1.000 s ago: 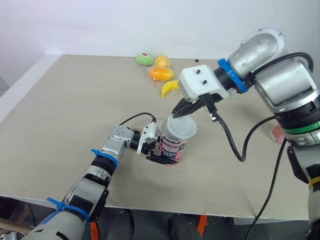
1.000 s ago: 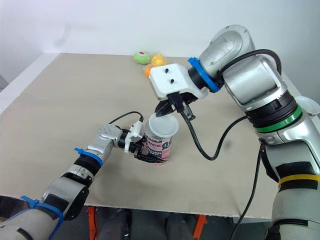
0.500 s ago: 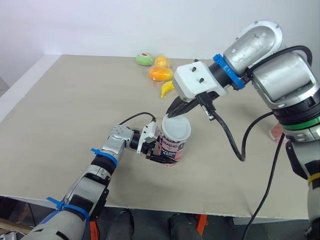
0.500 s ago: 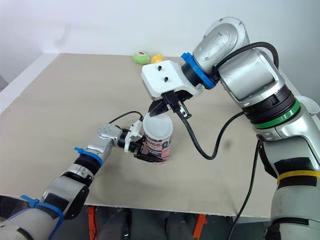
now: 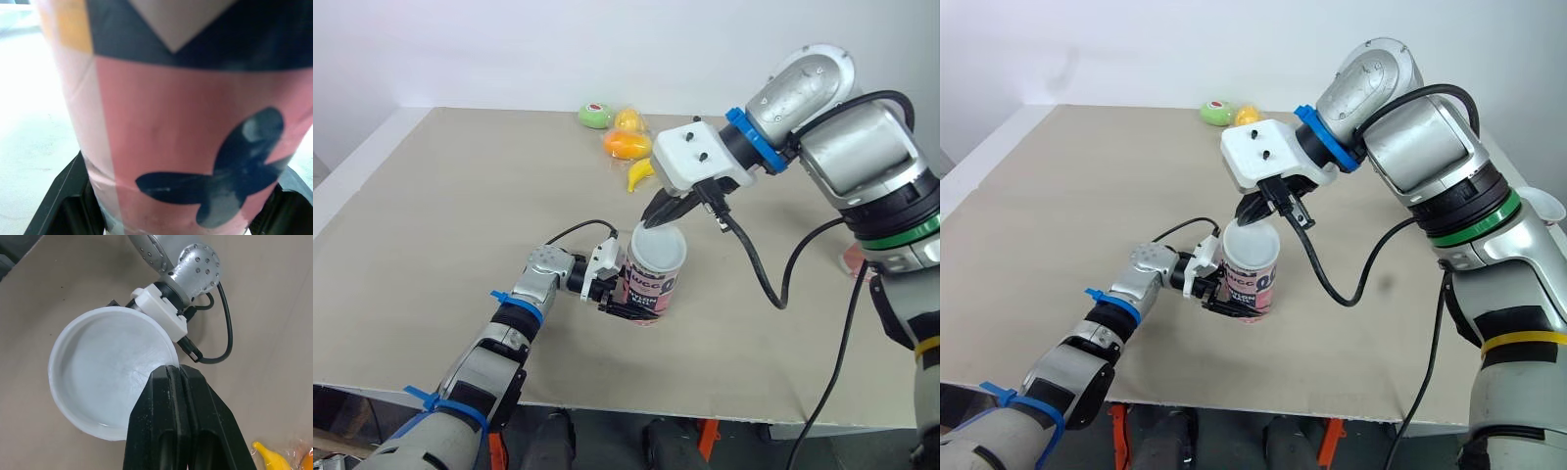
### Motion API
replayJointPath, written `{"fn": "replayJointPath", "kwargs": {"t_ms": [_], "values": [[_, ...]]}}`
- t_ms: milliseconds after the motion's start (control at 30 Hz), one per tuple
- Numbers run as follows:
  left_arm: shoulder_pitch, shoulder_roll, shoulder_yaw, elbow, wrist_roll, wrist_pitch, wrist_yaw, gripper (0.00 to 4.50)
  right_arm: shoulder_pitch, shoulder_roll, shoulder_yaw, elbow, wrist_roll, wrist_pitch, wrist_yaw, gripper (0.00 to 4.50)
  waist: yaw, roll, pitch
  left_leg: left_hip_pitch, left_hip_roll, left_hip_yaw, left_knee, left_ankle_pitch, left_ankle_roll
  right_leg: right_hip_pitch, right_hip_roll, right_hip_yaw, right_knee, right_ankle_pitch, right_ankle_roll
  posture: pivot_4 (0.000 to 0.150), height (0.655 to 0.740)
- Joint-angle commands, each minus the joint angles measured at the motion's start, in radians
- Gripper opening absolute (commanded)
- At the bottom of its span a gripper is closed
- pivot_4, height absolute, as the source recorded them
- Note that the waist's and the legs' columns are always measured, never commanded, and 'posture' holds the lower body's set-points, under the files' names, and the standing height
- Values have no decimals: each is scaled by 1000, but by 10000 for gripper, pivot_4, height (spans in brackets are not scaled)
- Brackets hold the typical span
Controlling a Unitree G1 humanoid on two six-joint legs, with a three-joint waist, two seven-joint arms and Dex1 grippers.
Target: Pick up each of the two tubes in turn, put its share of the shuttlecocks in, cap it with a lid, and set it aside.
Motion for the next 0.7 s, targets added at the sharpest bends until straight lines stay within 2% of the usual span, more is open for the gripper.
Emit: {"fn": "replayJointPath", "kwargs": {"t_ms": [33, 433, 700], "values": [[21, 28, 6, 4, 32, 13, 29, 32005, -37, -5, -5, 0, 6, -24, 37, 1752, 0, 0, 0, 0, 0, 0, 0, 0, 0, 0, 0, 0, 0, 0, 0, 1500, 7321], [39, 44, 15, -12, 31, 21, 40, 32005, -14, -31, 37, -47, 46, -17, 37, 1752, 0, 0, 0, 0, 1, 0, -1, 0, 0, -1, 1, 0, 0, 0, -1, 1500, 7321], [45, 39, 16, -18, 30, 25, 45, 32005, 33, -31, 71, -65, -7, -57, 37, 1752, 0, 0, 0, 0, 1, 0, -1, 0, 0, -1, 1, 0, 0, 0, -2, 1500, 7321]]}}
